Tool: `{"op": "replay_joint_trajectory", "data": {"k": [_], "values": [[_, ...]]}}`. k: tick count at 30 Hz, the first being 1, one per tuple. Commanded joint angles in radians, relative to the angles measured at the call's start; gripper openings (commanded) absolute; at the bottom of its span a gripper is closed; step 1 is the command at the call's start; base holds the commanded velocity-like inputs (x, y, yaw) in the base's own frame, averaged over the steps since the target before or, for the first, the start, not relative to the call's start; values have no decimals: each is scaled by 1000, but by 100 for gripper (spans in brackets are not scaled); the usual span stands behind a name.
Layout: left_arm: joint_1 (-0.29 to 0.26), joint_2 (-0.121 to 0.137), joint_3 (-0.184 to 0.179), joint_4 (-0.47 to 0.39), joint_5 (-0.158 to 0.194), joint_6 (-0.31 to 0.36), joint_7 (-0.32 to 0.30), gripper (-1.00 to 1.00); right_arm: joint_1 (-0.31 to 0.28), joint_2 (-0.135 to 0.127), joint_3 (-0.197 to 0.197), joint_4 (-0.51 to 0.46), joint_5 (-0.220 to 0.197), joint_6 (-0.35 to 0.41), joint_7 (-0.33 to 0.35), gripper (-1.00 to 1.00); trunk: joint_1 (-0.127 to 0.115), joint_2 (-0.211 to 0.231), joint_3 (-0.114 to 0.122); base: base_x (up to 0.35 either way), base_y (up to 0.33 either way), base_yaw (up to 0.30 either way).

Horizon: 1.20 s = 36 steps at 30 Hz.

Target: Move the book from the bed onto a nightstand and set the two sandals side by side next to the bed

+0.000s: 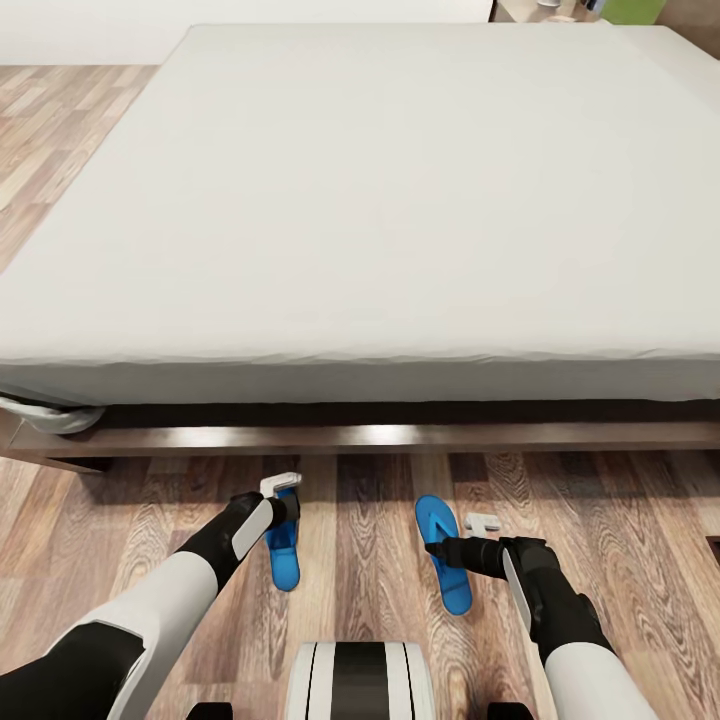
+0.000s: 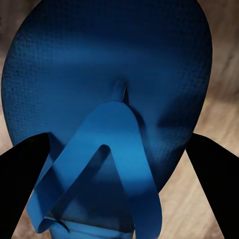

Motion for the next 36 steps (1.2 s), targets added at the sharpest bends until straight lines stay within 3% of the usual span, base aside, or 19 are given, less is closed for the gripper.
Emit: {"op": "replay_joint_trajectory", "data": {"k": [1, 36], "values": [[1, 2, -16, -3, -24, -79, 16, -100, 0, 1, -5, -2, 9, 4, 9, -100, 1, 0, -1, 0, 0, 0], [4, 4, -11, -1, -19, -79, 7, -100, -6, 0, -8, -3, 9, 3, 9, -100, 1, 0, -45, 0, 0, 0]]}}
